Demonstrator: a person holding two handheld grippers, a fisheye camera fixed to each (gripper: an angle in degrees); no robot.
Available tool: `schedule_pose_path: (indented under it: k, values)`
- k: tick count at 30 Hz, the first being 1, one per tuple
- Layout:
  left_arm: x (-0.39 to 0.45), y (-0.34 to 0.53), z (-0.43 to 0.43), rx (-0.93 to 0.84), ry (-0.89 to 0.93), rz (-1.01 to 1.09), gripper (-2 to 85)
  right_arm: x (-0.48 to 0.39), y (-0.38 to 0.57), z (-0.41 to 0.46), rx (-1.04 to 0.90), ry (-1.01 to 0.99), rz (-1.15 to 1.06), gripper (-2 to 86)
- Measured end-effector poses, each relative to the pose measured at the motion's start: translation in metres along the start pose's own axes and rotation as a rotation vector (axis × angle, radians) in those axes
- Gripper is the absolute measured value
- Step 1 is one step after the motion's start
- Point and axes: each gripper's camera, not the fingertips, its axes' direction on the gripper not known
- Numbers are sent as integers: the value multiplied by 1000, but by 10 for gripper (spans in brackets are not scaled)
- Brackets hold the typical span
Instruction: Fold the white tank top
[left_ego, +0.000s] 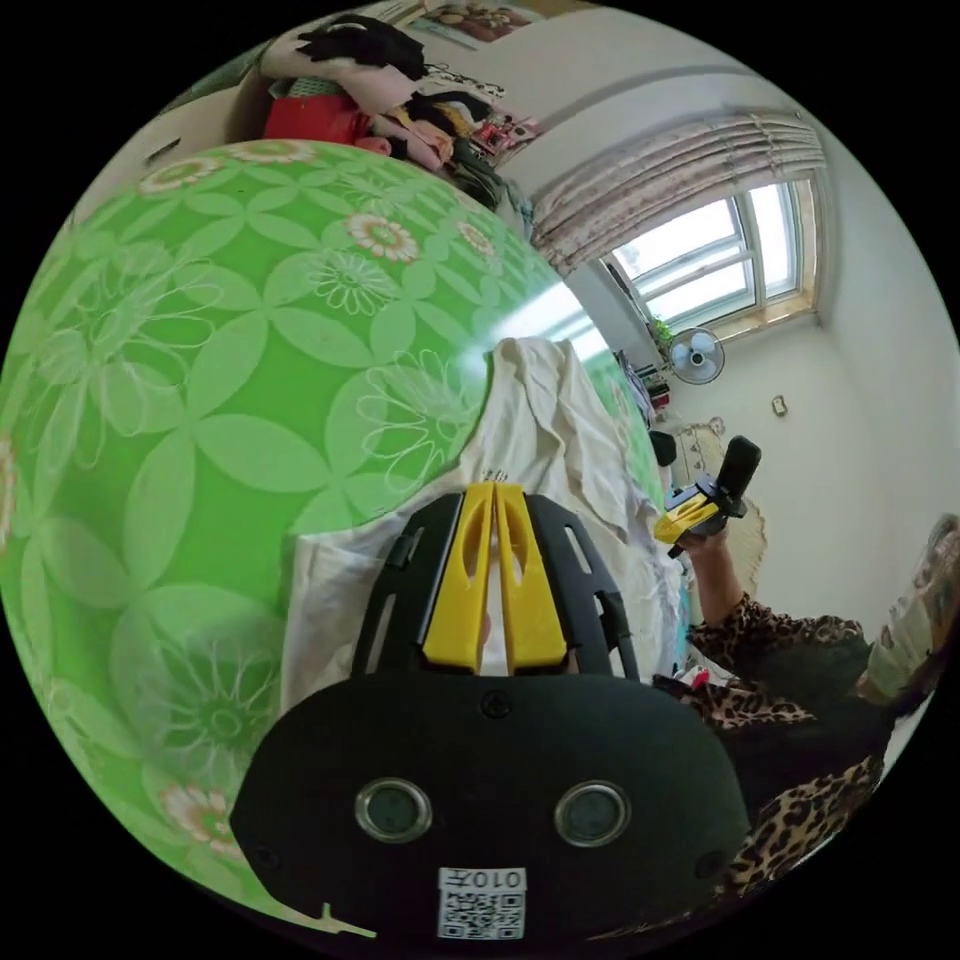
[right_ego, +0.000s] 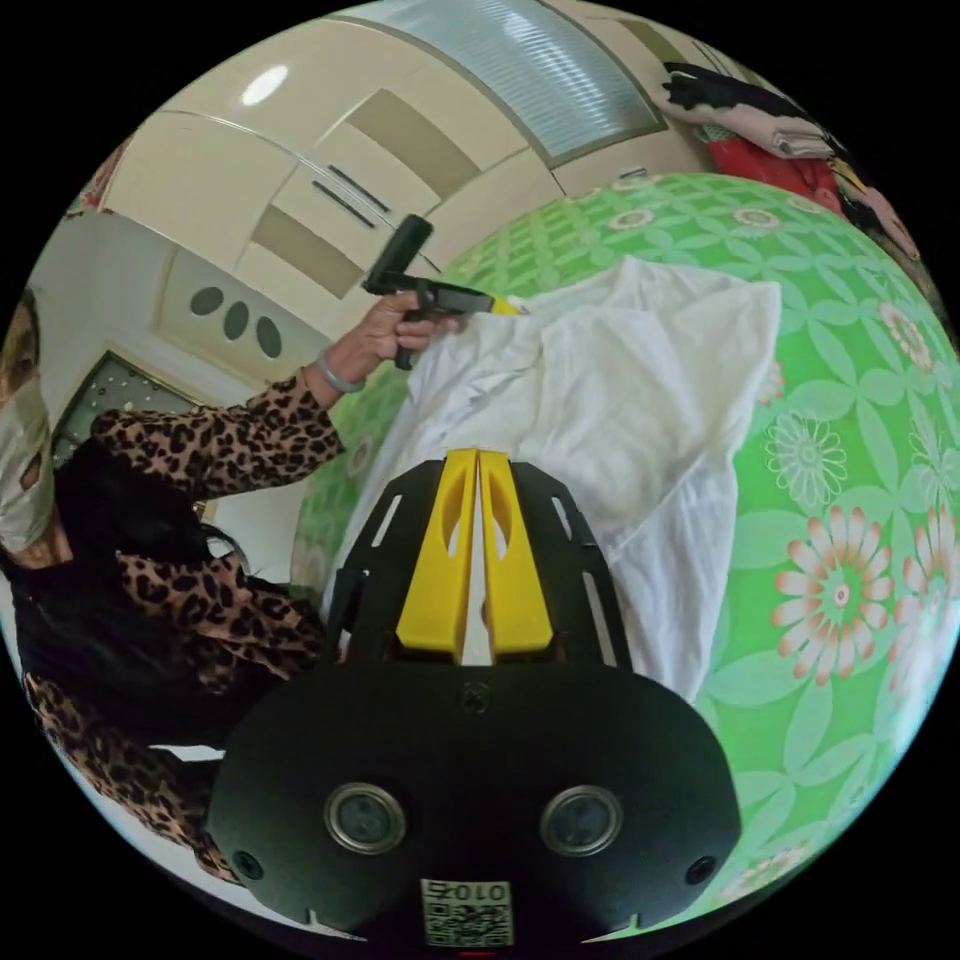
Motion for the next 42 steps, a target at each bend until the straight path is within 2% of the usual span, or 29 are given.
schedule_pose_path:
  k: [6,7,12,15,17,19,25,27,33,35,42]
  values:
    - [-8,20,-26,78,-74,-84,-2,6,13,22,-25,27,159,23]
    - [-1,24,-32,123,-104,-80,-2,3,18,23,16,13,164,23]
    - [46,24,-53,305,55,39,-2,-8,57,3,156,-66,199,28]
    - [86,3,-39,187,78,175,-1,-30,117,-32,254,4,259,38]
    - [127,-16,-4,30,105,315,0,-42,164,-53,283,54,345,52]
    - [158,-28,31,-90,120,396,1,-62,233,-81,315,187,480,64]
    - [241,-46,134,-322,116,559,2,-115,364,-115,305,504,782,74]
    - [257,-47,159,-383,80,577,2,-124,386,-113,264,544,837,75]
    - [294,-52,199,-497,37,635,11,-144,434,-107,316,477,832,79]
    - [303,-62,204,-531,78,639,22,-146,443,-108,330,455,806,83]
    - [327,-87,215,-551,76,681,46,-146,467,-110,344,383,678,93]
